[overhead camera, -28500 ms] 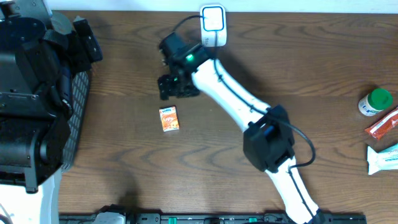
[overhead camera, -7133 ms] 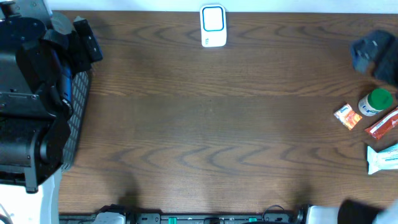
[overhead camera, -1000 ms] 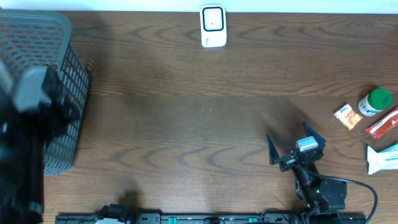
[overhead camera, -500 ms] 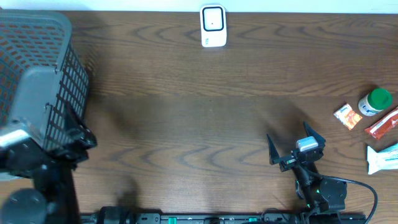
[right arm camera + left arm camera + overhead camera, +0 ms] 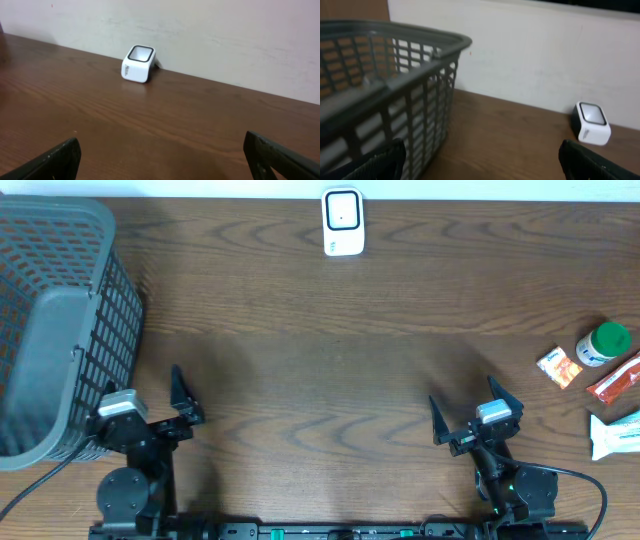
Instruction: Scan the item barcode
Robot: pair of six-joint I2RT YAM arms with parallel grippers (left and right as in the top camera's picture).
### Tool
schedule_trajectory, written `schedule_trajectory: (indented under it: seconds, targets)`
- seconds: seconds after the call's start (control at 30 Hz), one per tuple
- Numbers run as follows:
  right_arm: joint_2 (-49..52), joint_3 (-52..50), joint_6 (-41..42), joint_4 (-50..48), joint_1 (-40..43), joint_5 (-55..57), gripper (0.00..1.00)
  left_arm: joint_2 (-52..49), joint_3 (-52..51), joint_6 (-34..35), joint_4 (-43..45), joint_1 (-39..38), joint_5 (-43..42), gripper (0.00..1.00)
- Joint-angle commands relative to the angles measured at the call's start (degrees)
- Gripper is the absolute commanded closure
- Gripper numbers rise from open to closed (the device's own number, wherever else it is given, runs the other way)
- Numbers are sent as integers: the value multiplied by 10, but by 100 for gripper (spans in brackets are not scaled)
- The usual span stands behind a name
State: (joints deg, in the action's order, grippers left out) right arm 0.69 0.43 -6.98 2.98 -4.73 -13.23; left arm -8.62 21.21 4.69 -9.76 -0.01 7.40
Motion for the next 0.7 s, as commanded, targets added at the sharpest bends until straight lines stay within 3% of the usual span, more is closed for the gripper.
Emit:
schedule_trajectory:
  seconds: [0.0, 0.23, 0.67]
  targets:
    - [-4, -1, -4, 2, -6, 3, 1, 26, -38, 5, 14, 3, -21, 2]
    - [-4, -1, -4, 2, -6, 3, 1, 63, -99, 5, 17, 3, -21, 2]
    - [-4, -1, -4, 2, -6, 3, 1, 86, -205, -17, 102, -4, -18, 2]
